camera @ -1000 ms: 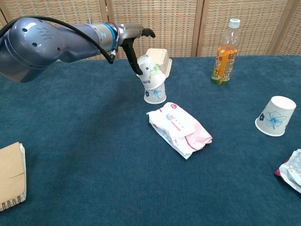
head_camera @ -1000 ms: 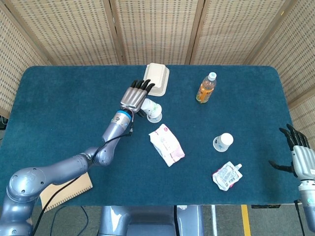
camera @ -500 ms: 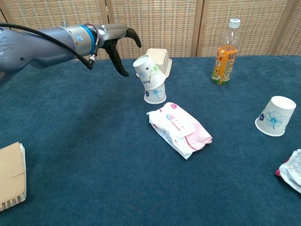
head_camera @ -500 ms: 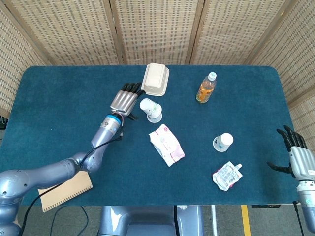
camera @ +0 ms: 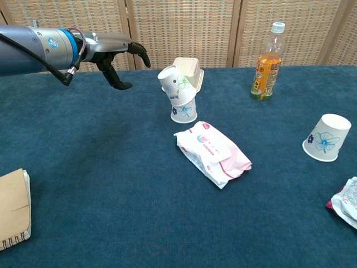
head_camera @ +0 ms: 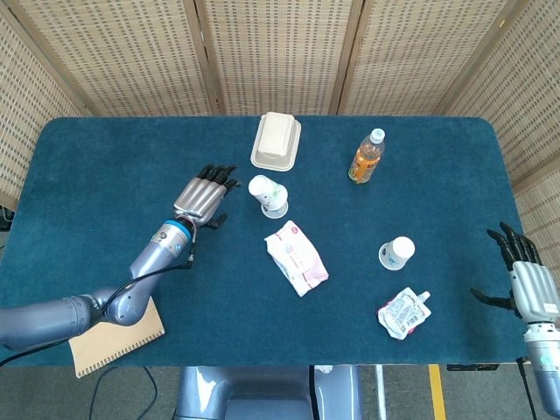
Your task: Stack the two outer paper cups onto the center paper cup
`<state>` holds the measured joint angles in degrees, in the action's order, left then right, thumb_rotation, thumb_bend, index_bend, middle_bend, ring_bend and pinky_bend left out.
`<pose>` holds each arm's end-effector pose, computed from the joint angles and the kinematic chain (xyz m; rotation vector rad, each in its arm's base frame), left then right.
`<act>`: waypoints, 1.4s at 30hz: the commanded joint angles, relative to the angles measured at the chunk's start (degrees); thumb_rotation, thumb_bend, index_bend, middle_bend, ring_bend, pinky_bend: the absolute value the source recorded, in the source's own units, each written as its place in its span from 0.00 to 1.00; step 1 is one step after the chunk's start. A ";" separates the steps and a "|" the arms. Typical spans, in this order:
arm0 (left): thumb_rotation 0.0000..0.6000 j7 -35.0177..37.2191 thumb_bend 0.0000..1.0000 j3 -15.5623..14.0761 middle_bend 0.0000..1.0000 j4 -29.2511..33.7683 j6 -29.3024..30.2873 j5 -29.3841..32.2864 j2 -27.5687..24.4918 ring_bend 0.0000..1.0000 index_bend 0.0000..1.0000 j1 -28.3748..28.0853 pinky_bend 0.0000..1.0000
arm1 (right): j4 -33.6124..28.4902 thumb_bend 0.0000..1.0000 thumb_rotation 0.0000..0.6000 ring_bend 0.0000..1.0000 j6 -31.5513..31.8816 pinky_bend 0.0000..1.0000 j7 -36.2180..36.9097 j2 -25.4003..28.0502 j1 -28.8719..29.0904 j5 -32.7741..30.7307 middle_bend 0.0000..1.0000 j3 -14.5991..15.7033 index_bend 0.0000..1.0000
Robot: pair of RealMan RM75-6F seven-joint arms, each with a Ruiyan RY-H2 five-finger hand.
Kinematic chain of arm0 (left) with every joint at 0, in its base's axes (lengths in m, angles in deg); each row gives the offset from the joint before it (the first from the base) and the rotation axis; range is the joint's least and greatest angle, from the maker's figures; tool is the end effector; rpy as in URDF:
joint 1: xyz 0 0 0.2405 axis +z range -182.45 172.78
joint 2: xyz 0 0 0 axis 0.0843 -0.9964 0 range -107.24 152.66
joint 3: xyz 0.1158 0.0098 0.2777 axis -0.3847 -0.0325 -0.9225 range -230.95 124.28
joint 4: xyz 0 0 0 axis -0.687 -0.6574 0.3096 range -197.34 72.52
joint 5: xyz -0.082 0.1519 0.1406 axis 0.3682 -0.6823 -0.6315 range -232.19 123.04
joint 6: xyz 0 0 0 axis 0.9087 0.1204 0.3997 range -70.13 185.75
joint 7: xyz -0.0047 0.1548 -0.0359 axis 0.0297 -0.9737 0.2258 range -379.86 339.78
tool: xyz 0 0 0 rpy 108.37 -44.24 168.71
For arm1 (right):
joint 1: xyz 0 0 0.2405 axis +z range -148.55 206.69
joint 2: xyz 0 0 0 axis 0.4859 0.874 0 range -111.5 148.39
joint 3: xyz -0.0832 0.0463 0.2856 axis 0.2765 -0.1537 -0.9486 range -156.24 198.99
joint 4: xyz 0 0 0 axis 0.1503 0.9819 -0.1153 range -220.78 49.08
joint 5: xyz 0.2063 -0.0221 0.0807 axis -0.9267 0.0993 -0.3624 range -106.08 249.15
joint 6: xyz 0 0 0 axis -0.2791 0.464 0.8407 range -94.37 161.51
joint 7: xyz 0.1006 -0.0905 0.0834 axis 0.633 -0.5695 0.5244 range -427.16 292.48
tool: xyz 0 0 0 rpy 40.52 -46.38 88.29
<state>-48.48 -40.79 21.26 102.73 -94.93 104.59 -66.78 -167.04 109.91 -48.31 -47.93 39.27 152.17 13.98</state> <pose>-0.0922 0.4734 0.0030 -1.9306 -0.8833 -0.8033 -0.3886 -0.2565 0.1750 1.2758 -1.0774 1.0342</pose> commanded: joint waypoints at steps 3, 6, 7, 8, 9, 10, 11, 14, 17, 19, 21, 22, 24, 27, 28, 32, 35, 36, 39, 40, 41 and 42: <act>1.00 -1.39 0.46 -0.50 0.00 -0.70 -0.18 2.12 1.30 0.00 0.19 -1.66 0.00 | -0.01 0.06 1.00 0.00 0.07 0.00 0.64 0.16 -0.12 -0.03 0.00 -0.03 0.14; 1.00 -1.84 0.46 -0.53 0.00 -2.12 -0.71 3.82 2.29 0.00 0.19 -2.72 0.00 | 0.13 0.06 1.00 0.00 -0.16 0.00 1.01 0.17 -0.05 -0.01 0.00 0.01 0.14; 1.00 -2.00 0.46 -0.54 0.00 -2.63 -0.78 4.24 2.65 0.00 0.19 -3.05 0.00 | 0.15 0.06 1.00 0.00 -0.18 0.00 1.08 0.15 -0.04 0.03 0.00 0.03 0.14; 1.00 -2.11 0.46 -0.50 0.00 -3.12 -0.90 4.66 3.01 0.00 0.19 -3.40 0.00 | 0.15 0.06 1.00 0.00 -0.19 0.00 1.15 0.15 -0.02 0.07 0.00 0.04 0.14; 1.00 -2.22 0.46 -0.48 0.00 -3.58 -1.02 5.11 3.36 0.00 0.19 -3.74 0.00 | 0.15 0.06 1.00 0.00 -0.18 0.00 1.24 0.17 -0.02 0.11 0.00 0.05 0.14; 1.00 -2.42 0.46 -0.49 0.00 -4.03 -1.14 5.50 3.67 0.00 0.19 -4.11 0.00 | 0.17 0.06 1.00 0.00 -0.17 0.00 1.32 0.17 -0.02 0.11 0.00 0.03 0.14; 1.00 -2.63 0.46 -0.53 0.00 -4.51 -1.21 5.80 4.03 0.00 0.19 -4.47 0.00 | 0.21 0.06 1.00 0.00 -0.16 0.00 1.39 0.18 -0.03 0.08 0.00 0.01 0.14; 1.00 -3.29 0.46 -0.51 0.00 -5.95 -1.13 6.59 5.20 0.00 0.19 -5.59 0.00 | 0.31 0.06 1.00 0.00 -0.26 0.00 1.68 0.21 -0.02 0.03 0.00 0.01 0.14; 1.00 -3.75 0.46 -0.40 0.00 -7.11 -1.52 7.54 6.13 0.00 0.19 -6.67 0.00 | 0.54 0.06 1.00 0.00 -0.47 0.00 2.05 0.19 0.01 -0.13 0.00 -0.02 0.14; 1.00 -3.94 0.46 -0.36 0.00 -7.54 -1.66 7.93 6.47 0.00 0.18 -7.10 0.00 | 0.63 0.06 1.00 0.00 -0.56 0.00 2.18 0.18 0.03 -0.21 0.00 -0.06 0.14; 1.00 -4.14 0.46 -0.23 0.00 -8.00 -1.97 8.58 6.92 0.00 0.16 -7.74 0.00 | 0.68 0.06 1.00 0.00 -0.64 0.00 2.45 0.23 0.04 -0.35 0.00 -0.13 0.14; 1.00 -4.24 0.46 -0.23 0.00 -8.18 -2.05 8.76 7.06 0.00 0.15 -7.96 0.00 | 0.68 0.06 1.00 0.00 -0.60 0.00 2.55 0.26 0.03 -0.35 0.00 -0.17 0.14; 1.00 -4.75 0.46 -0.31 0.00 -8.80 -2.24 9.32 7.54 0.00 0.14 -8.65 0.00 | 0.73 0.06 1.00 0.00 -0.38 0.00 2.84 0.36 -0.06 -0.33 0.00 -0.24 0.14; 1.00 -5.20 0.46 -0.25 0.00 -9.68 -2.31 10.48 8.20 0.00 0.12 -9.50 0.00 | 0.79 0.06 1.00 0.00 -0.35 0.00 3.31 0.47 -0.13 -0.34 0.00 -0.27 0.14; 1.00 -5.34 0.46 -0.24 0.00 -9.93 -2.24 10.75 8.43 0.00 0.11 -9.74 0.00 | 0.81 0.06 1.00 0.00 -0.36 0.00 3.42 0.51 -0.13 -0.32 0.00 -0.26 0.14; 1.00 -5.55 0.46 -0.01 0.00 -10.62 -2.09 11.19 9.06 0.00 0.08 -10.61 0.00 | 0.79 0.06 1.00 0.00 -0.30 0.00 3.75 0.61 -0.15 -0.11 0.00 -0.21 0.14; 1.00 -5.52 0.46 0.01 0.00 -10.28 -2.15 11.26 9.05 0.00 0.08 -10.97 0.00 | 0.80 0.06 1.00 0.00 -0.31 0.00 3.90 0.64 -0.15 -0.08 0.00 -0.19 0.14; 1.00 -5.81 0.46 -0.19 0.00 -10.16 -2.27 11.43 8.95 0.00 0.08 -11.15 0.00 | 0.77 0.06 1.00 0.00 -0.33 0.00 3.95 0.66 -0.15 -0.09 0.00 -0.19 0.14; 1.00 -6.32 0.46 -0.54 0.00 -9.72 -2.32 11.96 8.86 0.00 0.09 -11.53 0.00 | 0.70 0.06 1.00 0.00 -0.27 0.00 3.97 0.75 -0.20 -0.09 0.00 -0.20 0.14; 1.00 -6.50 0.46 -0.69 0.00 -9.54 -2.37 12.26 8.83 0.00 0.09 -11.65 0.00 | 0.65 0.06 1.00 0.00 -0.21 0.00 4.01 0.77 -0.22 -0.08 0.00 -0.21 0.14; 1.00 -6.74 0.46 -0.88 0.00 -9.40 -2.35 12.51 8.82 0.00 0.09 -11.79 0.00 | 0.59 0.06 1.00 0.00 -0.16 0.00 4.04 0.81 -0.25 -0.07 0.00 -0.22 0.14; 1.00 -6.94 0.46 -1.04 0.00 -9.27 -2.28 12.66 8.83 0.00 0.09 -11.91 0.00 | 0.55 0.06 1.00 0.00 -0.10 0.00 4.03 0.85 -0.27 -0.06 0.00 -0.23 0.14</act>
<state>-55.28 -41.71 11.86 100.42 -82.41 113.43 -78.58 -166.48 109.81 -44.28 -47.09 39.00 152.11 13.75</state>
